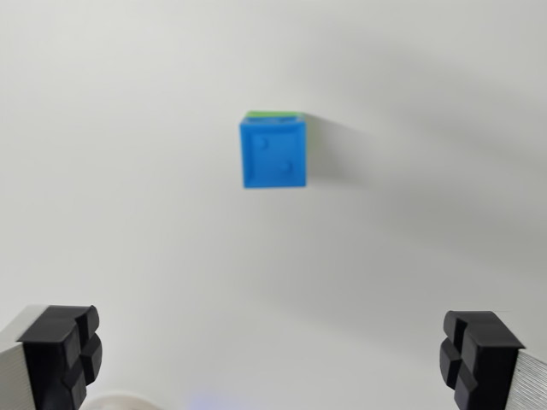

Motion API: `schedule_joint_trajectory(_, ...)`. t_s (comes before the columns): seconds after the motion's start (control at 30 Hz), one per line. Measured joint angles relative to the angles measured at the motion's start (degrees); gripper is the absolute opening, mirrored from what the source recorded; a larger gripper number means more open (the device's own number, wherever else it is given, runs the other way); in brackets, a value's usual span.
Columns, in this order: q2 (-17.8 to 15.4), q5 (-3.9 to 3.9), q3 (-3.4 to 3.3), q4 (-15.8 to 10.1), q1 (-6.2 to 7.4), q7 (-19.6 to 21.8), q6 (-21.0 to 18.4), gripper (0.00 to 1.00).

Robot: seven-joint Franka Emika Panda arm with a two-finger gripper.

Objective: Stack cube

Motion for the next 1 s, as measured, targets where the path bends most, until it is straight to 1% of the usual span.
schedule_joint_trajectory(0.2,-0.19,0.0,0.0,0.52,0.0,0.0,-0.65,1.0)
schedule_joint_trajectory(1.0,-0.14,0.0,0.0,0.5,0.0,0.0,-0.64,1.0)
